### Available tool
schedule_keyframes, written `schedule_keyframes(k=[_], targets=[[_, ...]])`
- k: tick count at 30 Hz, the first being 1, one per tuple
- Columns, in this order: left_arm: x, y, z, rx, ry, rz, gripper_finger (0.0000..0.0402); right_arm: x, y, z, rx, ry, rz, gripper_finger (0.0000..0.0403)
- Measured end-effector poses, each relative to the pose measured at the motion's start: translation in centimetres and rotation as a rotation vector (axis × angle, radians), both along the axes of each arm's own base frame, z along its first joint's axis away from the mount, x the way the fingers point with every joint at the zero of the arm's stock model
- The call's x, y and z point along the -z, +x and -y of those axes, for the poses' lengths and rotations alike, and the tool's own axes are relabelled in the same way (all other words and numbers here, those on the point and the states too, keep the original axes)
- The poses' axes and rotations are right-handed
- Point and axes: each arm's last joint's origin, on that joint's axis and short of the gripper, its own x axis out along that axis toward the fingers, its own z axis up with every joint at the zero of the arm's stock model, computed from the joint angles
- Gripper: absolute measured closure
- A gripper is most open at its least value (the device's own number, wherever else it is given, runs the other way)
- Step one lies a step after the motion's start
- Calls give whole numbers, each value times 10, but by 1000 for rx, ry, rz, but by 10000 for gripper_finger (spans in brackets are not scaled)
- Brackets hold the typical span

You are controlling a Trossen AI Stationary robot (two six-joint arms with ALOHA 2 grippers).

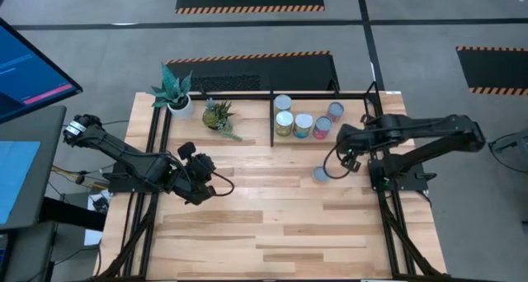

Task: Pick and place cans onto a shelf
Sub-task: Put the canned black beans on the shelf

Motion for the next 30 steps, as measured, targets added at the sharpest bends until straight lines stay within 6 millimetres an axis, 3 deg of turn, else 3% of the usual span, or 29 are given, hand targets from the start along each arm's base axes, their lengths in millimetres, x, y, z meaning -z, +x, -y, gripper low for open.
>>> schedule_keyframes(k=[8,11,20,26,30], targets=[[0,0,0,-1,-1,1,332,55,2,35,-21,-59,-15,399],[0,0,0,-4,-4,3,332,66,2,50,-11,-68,-4,399],[0,0,0,-18,-15,13,332,75,2,80,16,-22,107,398],[0,0,0,-18,-20,12,332,85,-1,85,37,5,129,398],[0,0,0,-16,-25,9,332,84,0,86,40,2,138,376]])
